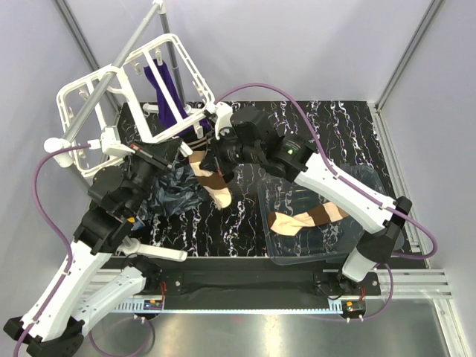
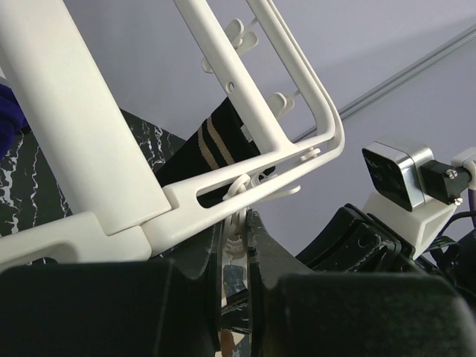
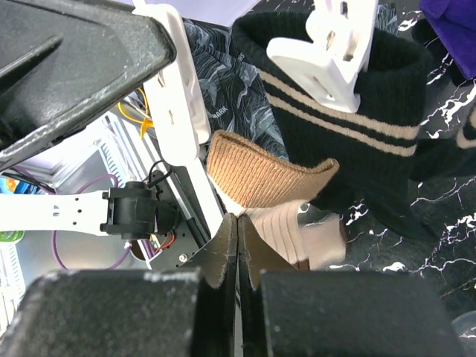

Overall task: Clip the socks to the hanger
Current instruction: Clamp the sock onto the hanger.

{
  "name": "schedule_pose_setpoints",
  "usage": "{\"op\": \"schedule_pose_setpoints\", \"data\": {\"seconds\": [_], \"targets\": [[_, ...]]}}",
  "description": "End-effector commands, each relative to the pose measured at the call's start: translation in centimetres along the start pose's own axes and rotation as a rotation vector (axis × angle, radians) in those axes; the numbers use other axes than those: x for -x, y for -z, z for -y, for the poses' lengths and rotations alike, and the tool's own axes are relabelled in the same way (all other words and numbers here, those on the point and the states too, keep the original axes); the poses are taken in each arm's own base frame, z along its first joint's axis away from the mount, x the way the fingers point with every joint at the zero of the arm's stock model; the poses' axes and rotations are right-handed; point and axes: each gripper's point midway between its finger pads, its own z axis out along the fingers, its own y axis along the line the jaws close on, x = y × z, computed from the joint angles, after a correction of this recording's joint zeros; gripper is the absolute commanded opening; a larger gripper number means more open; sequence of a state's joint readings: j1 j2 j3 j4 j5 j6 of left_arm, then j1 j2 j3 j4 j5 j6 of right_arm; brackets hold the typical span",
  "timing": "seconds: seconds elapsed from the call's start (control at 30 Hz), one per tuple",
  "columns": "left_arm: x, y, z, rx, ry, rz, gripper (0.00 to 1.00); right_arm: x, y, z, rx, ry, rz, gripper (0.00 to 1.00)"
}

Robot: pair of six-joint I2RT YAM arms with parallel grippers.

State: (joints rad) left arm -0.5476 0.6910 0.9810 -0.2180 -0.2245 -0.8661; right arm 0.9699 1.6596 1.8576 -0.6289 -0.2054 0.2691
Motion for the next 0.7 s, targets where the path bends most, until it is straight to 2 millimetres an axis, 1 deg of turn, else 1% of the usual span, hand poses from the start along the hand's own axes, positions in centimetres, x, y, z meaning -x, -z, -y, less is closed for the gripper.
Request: {"op": "schedule_pose_setpoints", "data": {"seconds": [0.0,0.2,0.4,0.6,0.67], "targets": [[-2.6,0.1,1.4,-0.08,0.034,-0.126,0.0,2.4,0.5,-2.0,0.067,0.019,0.066,0.0],[-2.2,0.3,1.6,-0.082,0.027,-0.116,0.0,2.0,0.8,-1.6,0.046,0.018,0.058,0.0],[-2.3,0.3,1.5,-0.079,0.028,-0.119,0.0,2.2,1.7,-2.3,0.068,0.011,0.072,0.0],[-2.8,0.0,1.2,-0.073,0.027,-0.134,0.0,2.7,1.8,-2.7,0.086,0.015,0.081,0.0],[-2.8,0.0,1.3,-0.073,0.029,-0.131,0.0,2.6,1.8,-2.7,0.083,0.016,0.078,0.0]]}}
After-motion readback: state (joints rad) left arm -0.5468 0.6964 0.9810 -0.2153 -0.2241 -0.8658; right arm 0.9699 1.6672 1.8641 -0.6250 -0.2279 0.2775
